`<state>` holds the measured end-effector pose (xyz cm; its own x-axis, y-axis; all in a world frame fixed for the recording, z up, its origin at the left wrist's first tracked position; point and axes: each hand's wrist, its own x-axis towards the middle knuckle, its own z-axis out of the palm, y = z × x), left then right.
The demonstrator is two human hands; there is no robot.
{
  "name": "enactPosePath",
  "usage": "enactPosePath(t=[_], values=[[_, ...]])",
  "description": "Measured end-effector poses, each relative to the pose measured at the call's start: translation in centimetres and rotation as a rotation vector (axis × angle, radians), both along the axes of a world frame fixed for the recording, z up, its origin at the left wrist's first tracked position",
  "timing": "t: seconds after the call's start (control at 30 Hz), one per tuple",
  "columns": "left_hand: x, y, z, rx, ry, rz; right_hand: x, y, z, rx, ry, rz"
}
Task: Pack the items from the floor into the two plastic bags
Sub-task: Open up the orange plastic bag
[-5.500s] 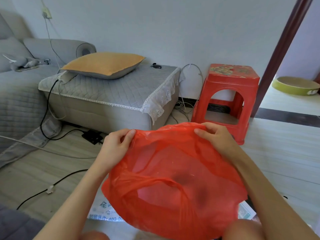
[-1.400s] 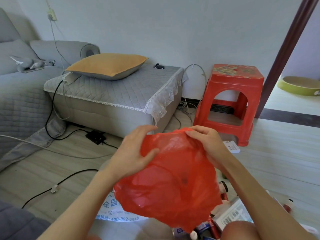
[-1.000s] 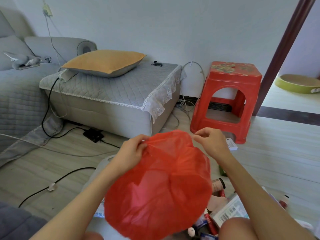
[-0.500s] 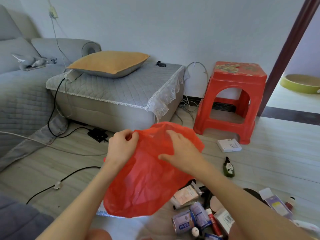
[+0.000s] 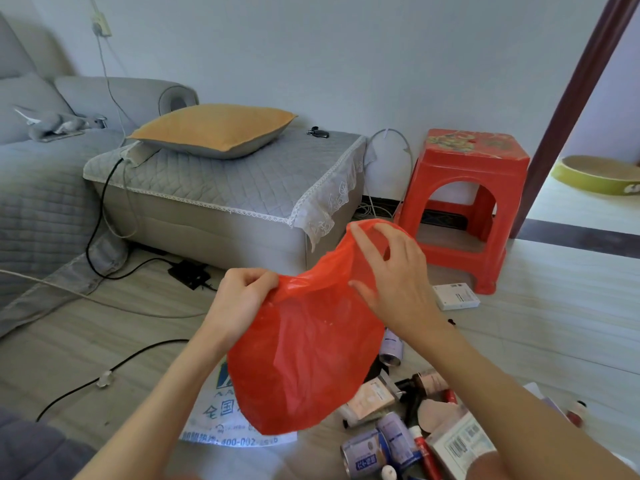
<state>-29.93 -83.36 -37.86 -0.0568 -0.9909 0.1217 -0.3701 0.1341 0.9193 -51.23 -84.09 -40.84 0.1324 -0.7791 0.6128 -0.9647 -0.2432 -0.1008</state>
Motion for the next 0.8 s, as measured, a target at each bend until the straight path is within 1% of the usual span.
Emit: enactPosePath(t=[0.07,0.13,0.2,0.27,0.33,0.4,0.43,0.47,0.5,0.53,0.57,0.63,0.7,0.73,0.8], values=[[-0.1,0.1,0.2,0.024,-0.003,-0.066,0.1,-0.3,0.1,-0.048,-0.002,-0.045],[0.1,0.0,0.0,0.031,-0.014,-0.101,0.1,-0.4,0.1,-0.084,-0.081,-0.037],[0.5,-0.5,-0.3,0.041,-0.009,-0.099,-0.2,-0.7,-0.1,-0.071,-0.179,0.001],[1.0,-1.0,-0.8,0.050,0.027,-0.070,-0.3,-0.5,0.0,0.043,-0.317,0.063],[1.5,-1.4,-1.3,0.055,0.054,-0.034,-0.2,-0.1,0.4,0.238,-0.445,0.091],[1.7,-1.8,-1.7,0.048,0.008,0.019,-0.1,0.1,0.8,0.369,-0.537,0.089],[1.8,-2.0,-2.1,0.013,-0.076,0.062,-0.1,0.2,1.0,0.433,-0.603,0.103],[2.0,-2.2,-2.5,-0.053,-0.236,0.134,-0.1,0.2,1.1,0.508,-0.702,0.129],[2.1,-2.3,-2.7,-0.141,-0.431,0.230,-0.1,0.4,1.3,0.588,-0.837,0.157],[2.2,-2.2,-2.7,-0.242,-0.580,0.290,-0.2,0.5,1.4,0.654,-0.980,0.176],[2.1,-1.9,-2.7,-0.343,-0.642,0.277,-0.3,0.5,1.4,0.688,-1.102,0.189],[1.4,-1.3,-2.2,-0.535,-0.616,0.055,-0.5,0.5,1.6,0.699,-1.267,0.227],[-0.3,-0.8,-1.7,-0.658,-0.617,-0.213,-0.4,0.5,1.8,0.700,-1.358,0.272],[-1.3,-0.6,-1.7,-0.668,-0.621,-0.317,-0.2,0.5,1.9,0.700,-1.375,0.288],[-3.0,-0.6,-2.1,-0.614,-0.594,-0.422,0.3,0.7,2.1,0.690,-1.395,0.323]])
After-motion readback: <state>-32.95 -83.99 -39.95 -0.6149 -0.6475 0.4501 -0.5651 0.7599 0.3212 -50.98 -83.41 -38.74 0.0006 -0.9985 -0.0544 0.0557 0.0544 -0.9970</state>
